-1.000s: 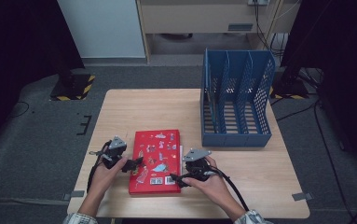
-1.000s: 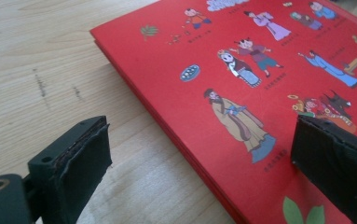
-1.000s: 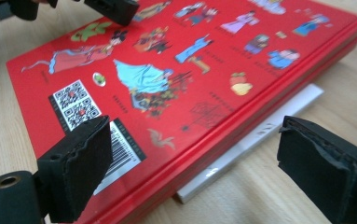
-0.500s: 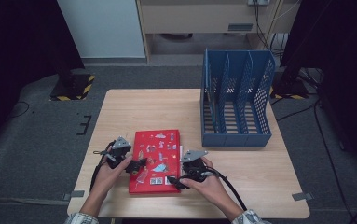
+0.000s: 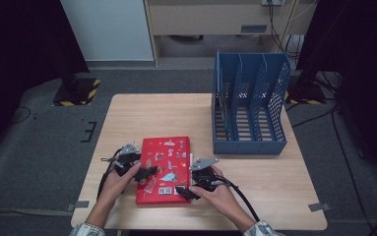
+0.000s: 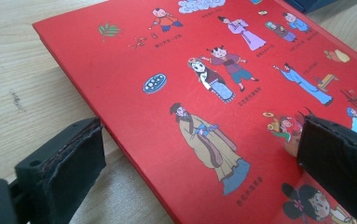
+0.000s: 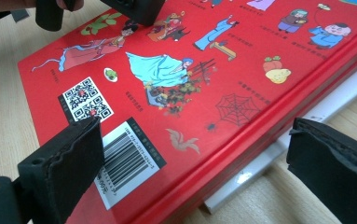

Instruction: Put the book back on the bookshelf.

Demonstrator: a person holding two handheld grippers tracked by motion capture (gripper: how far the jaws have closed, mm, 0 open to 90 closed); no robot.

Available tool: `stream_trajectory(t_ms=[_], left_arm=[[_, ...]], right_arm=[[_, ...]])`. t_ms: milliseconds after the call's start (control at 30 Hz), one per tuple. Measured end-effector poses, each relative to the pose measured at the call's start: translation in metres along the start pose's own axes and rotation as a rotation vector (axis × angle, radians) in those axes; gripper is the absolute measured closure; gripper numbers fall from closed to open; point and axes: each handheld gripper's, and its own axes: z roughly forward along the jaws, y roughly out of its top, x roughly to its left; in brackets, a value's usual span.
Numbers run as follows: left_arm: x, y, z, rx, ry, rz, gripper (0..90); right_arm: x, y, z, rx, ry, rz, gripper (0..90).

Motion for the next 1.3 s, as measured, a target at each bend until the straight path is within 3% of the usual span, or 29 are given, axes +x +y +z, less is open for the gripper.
stream_trajectory(t_ms=[100,233,567,1000,1300], left_arm=[[0.001,0.000,0.003,-0.008,-0.022,-0.018,0.0],[0.002,0.001,0.004,-0.003,-0.023,-0.012,0.0],[0.000,0.005,-0.001,-0.015,0.000,0.006,4.1],[-0.007,0.013,-0.003,-0.013,0.023,0.009,8.5],[-0.009,0.017,0.003,0.015,-0.002,0.033,9.2]], right_arm=[[0.001,0.000,0.001,-0.001,0.002,0.003,4.1],[0.000,0.000,0.002,0.000,0.006,0.005,3.4],[-0.004,-0.003,0.005,-0.003,0.033,0.057,2.3],[-0.006,-0.002,0.004,-0.001,0.047,0.062,0.2],[-0.015,-0.003,0.005,0.012,0.073,0.090,0.2]])
